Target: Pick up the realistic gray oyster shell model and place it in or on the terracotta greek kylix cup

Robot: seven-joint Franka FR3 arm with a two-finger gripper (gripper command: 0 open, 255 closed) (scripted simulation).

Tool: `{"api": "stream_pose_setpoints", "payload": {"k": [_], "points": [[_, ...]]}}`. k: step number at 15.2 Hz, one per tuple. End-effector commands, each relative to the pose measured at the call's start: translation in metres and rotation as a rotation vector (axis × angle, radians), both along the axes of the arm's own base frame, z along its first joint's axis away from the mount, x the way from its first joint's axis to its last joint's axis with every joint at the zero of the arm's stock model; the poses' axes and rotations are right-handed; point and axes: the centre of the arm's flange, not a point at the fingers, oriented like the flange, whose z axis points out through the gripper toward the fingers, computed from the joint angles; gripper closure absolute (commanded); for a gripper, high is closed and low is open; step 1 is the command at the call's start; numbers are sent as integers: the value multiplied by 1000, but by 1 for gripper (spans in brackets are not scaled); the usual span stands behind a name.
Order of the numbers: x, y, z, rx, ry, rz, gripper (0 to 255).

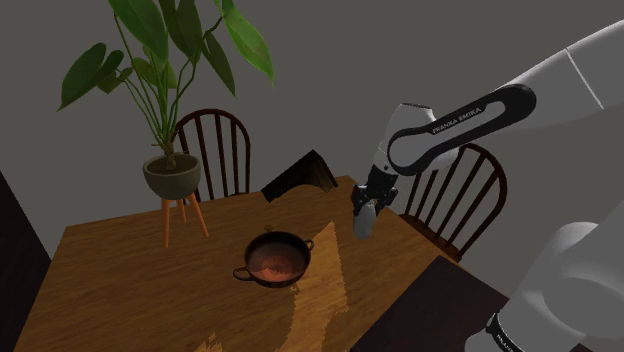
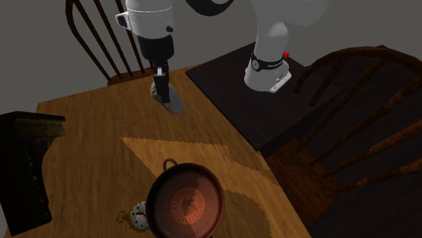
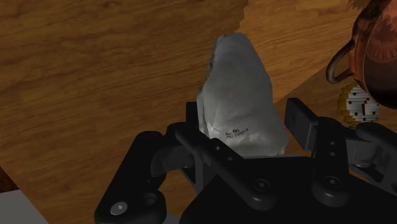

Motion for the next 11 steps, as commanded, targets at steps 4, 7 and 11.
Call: {"api": "stream_pose_setpoints", "payload": {"k": [4,7,11], "points": [[27,65,-1,1,0,-1,255],[44,101,-1,1,0,-1,255],[65,149,0,1,0,-1,255]]}}
